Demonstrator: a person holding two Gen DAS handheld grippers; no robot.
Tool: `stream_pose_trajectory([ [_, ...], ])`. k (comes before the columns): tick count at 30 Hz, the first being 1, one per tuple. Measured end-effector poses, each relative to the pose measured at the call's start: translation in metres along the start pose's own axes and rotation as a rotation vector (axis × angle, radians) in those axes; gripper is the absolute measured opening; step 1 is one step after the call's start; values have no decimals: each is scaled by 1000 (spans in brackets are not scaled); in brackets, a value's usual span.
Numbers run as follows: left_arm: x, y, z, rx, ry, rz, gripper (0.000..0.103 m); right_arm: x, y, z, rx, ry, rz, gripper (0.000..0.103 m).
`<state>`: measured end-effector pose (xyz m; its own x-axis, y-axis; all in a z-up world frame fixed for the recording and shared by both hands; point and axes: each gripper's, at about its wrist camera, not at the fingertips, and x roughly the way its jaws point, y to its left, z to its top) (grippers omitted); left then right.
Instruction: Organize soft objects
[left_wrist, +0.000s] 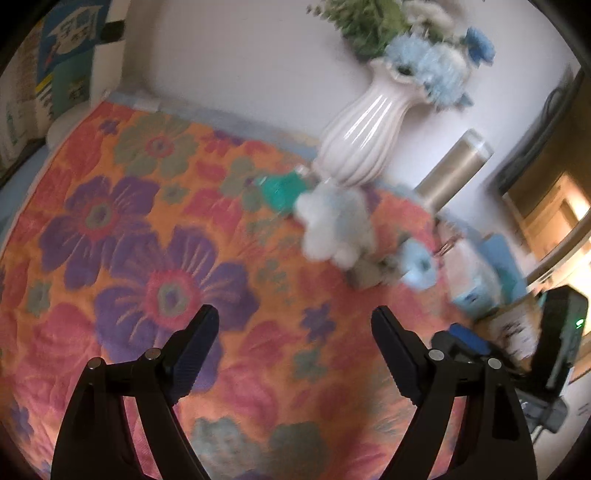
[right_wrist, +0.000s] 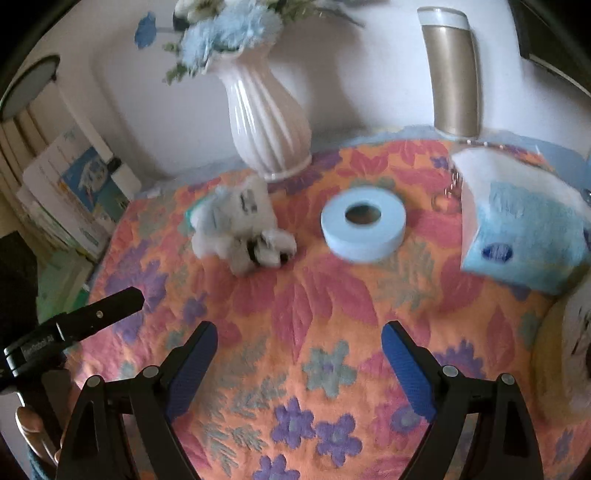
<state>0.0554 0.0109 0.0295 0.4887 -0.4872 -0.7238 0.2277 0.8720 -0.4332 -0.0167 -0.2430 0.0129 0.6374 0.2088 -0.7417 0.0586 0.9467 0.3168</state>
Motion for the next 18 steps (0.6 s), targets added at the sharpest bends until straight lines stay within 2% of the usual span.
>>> stream_pose_trajectory([
  [4,23,-13,32,6,30,-28,83,3,23,24,-110,-9,6,89],
  [6,44,-14,44,-17,68,-46,83,18,48,28,-278,-10,9,89],
  [8,66,-13,51,-60,112,-98,83,32,62,27,-407,-62,-47,89],
  [10,85,-12,55,-85,134,-92,83,50,61,31,-416,-20,-65,89],
  [12,93,-12,55,-92,111,-70,83,62,55,35,-377,14,14,89],
  [13,93,-15,55,-83,88,-61,83,65,54,36,-368,14,27,89],
  [14,94,-17,56,-73,85,-49,83,71,54,37,-367,30,17,86],
  [15,96,-21,56,-60,80,-37,82,76,53,37,-364,51,15,70],
  [17,98,-26,56,-36,74,-11,81,81,54,35,-364,83,22,59],
  [18,98,-30,54,-14,71,12,74,80,55,34,-367,71,4,55],
])
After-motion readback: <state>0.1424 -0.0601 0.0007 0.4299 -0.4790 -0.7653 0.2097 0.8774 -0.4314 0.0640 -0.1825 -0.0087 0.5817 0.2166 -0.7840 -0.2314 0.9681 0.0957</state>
